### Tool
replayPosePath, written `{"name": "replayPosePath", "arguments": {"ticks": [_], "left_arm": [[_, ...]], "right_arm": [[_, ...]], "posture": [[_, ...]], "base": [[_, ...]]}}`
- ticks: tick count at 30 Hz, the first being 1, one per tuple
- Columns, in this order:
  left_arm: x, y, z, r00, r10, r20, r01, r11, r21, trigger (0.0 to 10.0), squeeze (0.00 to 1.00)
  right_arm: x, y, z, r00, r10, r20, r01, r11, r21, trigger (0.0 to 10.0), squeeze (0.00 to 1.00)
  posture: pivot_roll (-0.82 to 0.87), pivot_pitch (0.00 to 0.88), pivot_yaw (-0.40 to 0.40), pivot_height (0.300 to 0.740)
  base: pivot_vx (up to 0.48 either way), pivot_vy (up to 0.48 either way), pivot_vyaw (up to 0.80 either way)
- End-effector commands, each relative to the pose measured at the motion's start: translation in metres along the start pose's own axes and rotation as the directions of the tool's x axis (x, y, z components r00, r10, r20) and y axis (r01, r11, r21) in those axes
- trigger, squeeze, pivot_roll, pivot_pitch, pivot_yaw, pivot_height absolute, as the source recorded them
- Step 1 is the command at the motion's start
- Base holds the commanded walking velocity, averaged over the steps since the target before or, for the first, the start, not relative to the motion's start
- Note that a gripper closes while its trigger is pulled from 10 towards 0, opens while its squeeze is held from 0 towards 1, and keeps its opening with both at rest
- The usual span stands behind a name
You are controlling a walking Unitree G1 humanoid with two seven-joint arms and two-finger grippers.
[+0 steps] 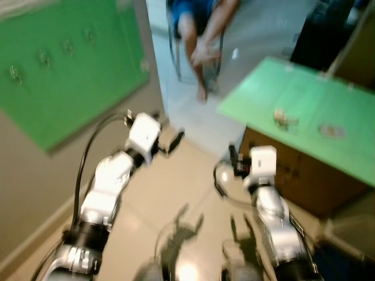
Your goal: Hang keys on a hook
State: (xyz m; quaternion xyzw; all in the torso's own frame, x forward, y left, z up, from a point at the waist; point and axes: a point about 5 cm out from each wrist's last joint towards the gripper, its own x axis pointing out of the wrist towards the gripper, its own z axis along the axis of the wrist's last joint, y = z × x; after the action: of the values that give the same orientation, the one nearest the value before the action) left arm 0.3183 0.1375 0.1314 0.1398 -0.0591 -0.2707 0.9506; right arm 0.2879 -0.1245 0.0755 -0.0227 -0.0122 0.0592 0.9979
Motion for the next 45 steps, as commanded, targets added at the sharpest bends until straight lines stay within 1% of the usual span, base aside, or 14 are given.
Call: {"name": "replayPosePath", "arguments": {"ticks": [1,6,9,19,22,23,25,31,35,38,39,42,43,45], "left_arm": [[0.004,-0.005,0.006,0.999,-0.022,0.03,0.022,1.0,0.007,10.0,0.0],[0.004,-0.005,0.007,0.999,-0.027,0.033,0.026,1.0,0.013,10.0,0.0],[0.004,-0.001,0.007,0.999,-0.014,0.029,0.013,1.0,0.011,10.0,0.0],[0.003,-0.003,0.007,0.999,-0.017,0.03,0.017,1.0,0.019,10.0,0.0],[0.002,-0.003,0.006,0.999,-0.019,0.028,0.018,1.0,0.018,10.0,0.0],[0.002,-0.003,0.006,0.999,-0.019,0.028,0.019,1.0,0.018,10.0,0.0],[0.002,-0.003,0.006,0.999,-0.021,0.026,0.021,1.0,0.018,10.0,0.0],[0.003,0.0,0.006,1.0,-0.021,0.019,0.021,1.0,0.02,10.0,0.0],[0.004,-0.002,0.006,0.999,-0.033,0.018,0.033,0.999,0.02,10.0,0.0],[0.004,-0.003,0.006,0.999,-0.04,0.014,0.039,0.999,0.013,10.0,0.0],[0.003,-0.003,0.006,0.999,-0.04,0.014,0.04,0.999,0.01,10.0,0.0],[0.003,-0.003,0.006,0.999,-0.039,0.014,0.039,0.999,0.008,10.0,0.0],[0.002,-0.002,0.006,0.999,-0.036,0.018,0.037,0.999,-0.003,10.0,0.0],[0.0,-0.001,0.006,0.999,-0.035,0.019,0.035,0.999,-0.007,10.0,0.0]], "right_arm": [[-0.001,-0.008,-0.001,1.0,-0.024,-0.001,0.024,0.999,-0.021,10.0,0.0],[-0.001,-0.008,0.0,0.999,-0.036,0.002,0.036,0.999,-0.028,10.0,0.0],[-0.001,-0.008,0.0,0.999,-0.038,0.002,0.038,0.999,-0.03,10.0,0.0],[-0.005,-0.008,-0.003,0.999,-0.043,-0.012,0.042,0.998,-0.037,10.0,0.0],[-0.004,-0.01,-0.002,0.998,-0.061,-0.015,0.06,0.998,-0.02,10.0,0.0],[-0.003,-0.01,-0.003,0.998,-0.063,-0.019,0.063,0.998,-0.019,10.0,1.0],[-0.003,-0.012,-0.005,0.996,-0.082,-0.033,0.082,0.996,-0.018,10.0,1.0],[-0.004,-0.012,-0.005,0.996,-0.086,-0.029,0.085,0.996,-0.021,10.0,1.0],[-0.005,-0.011,-0.004,0.996,-0.087,-0.027,0.087,0.996,-0.019,10.0,1.0],[-0.006,-0.007,-0.008,0.997,-0.06,-0.05,0.058,0.998,-0.035,10.0,1.0],[-0.006,-0.005,-0.008,0.997,-0.052,-0.054,0.05,0.998,-0.037,10.0,0.01],[-0.005,-0.003,-0.008,0.997,-0.048,-0.057,0.046,0.998,-0.036,10.0,0.0],[-0.005,-0.002,-0.009,0.997,-0.051,-0.058,0.049,0.998,-0.031,10.0,0.0],[-0.004,-0.003,-0.01,0.995,-0.077,-0.063,0.076,0.997,-0.015,10.0,0.0]], "posture": [[-0.09,0.13,0.06,0.732],[-0.1,0.132,0.061,0.732],[-0.1,0.135,0.062,0.732],[-0.1,0.147,0.063,0.732],[-0.1,0.15,0.066,0.732],[-0.09,0.149,0.067,0.732],[-0.1,0.148,0.073,0.732],[-0.1,0.153,0.077,0.732],[-0.1,0.158,0.081,0.732],[-0.1,0.161,0.086,0.732],[-0.1,0.162,0.088,0.732],[-0.1,0.163,0.089,0.732],[-0.09,0.167,0.095,0.732],[-0.09,0.169,0.102,0.732]], "base": [[0.379,-0.289,0.0],[0.382,-0.286,0.0],[0.387,-0.28,0.0],[0.436,0.0,0.0],[0.426,0.0,0.0],[0.428,0.0,0.0],[0.428,0.0,0.0],[0.426,0.0,0.0],[0.426,0.0,0.0],[0.423,0.0,0.0],[0.416,0.0,0.0],[0.426,0.0,0.0],[0.0,0.0,0.0],[0.0,0.0,0.0]]}}
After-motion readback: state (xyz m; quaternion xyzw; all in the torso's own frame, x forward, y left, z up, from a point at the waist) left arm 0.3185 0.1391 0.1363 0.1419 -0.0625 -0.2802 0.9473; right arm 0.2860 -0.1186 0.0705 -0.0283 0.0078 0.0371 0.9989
